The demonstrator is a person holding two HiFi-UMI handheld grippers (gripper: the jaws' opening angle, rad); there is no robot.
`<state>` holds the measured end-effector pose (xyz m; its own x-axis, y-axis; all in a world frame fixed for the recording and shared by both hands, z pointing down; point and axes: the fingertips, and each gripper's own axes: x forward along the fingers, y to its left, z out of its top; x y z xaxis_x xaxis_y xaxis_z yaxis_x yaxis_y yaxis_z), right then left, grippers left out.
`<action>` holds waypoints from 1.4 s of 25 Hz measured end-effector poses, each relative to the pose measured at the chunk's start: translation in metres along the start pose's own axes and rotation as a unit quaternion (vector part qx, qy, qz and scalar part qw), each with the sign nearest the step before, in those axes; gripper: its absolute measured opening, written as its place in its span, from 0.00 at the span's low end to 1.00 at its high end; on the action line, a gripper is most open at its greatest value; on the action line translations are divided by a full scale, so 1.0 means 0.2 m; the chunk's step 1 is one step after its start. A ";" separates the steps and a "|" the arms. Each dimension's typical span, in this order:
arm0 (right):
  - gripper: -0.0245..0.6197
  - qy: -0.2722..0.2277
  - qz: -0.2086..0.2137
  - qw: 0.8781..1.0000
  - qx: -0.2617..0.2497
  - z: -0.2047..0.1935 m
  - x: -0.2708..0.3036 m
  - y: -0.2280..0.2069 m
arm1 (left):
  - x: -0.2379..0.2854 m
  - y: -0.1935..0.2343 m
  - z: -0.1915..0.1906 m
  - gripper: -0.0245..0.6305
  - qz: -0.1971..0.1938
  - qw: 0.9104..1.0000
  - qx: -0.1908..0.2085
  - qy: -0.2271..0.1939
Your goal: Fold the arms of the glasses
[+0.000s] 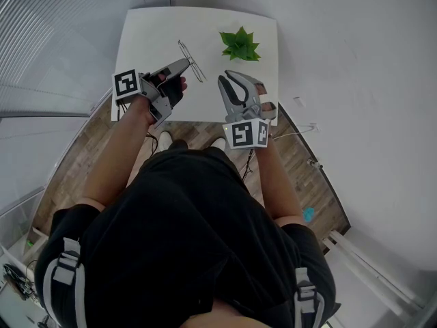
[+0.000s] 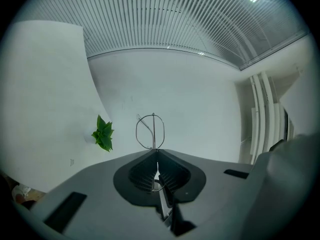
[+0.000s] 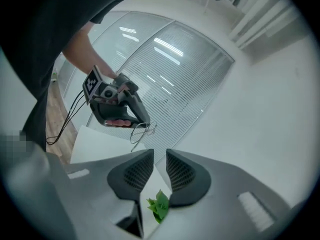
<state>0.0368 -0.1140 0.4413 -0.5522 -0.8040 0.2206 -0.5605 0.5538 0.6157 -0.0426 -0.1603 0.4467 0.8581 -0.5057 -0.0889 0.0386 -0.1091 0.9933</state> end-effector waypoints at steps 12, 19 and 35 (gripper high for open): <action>0.11 -0.060 -0.012 0.977 0.203 0.03 0.01 -0.18 | 0.02 0.00 -0.03 0.06 -0.007 1.000 0.007 0.009; 0.06 -0.060 -0.023 0.959 0.276 -0.09 0.00 -0.20 | 0.02 0.02 -0.03 0.06 -0.006 1.000 0.002 0.010; 0.05 -0.072 -0.032 0.936 0.344 -0.12 -0.05 -0.25 | 0.02 0.00 -0.05 0.06 -0.010 1.000 0.000 0.016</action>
<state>0.0847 -0.1391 0.4272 -0.5532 -0.8305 0.0649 -0.8328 0.5533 -0.0186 -0.0334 -0.1535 0.4479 0.8731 -0.4761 -0.1055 0.0551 -0.1187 0.9914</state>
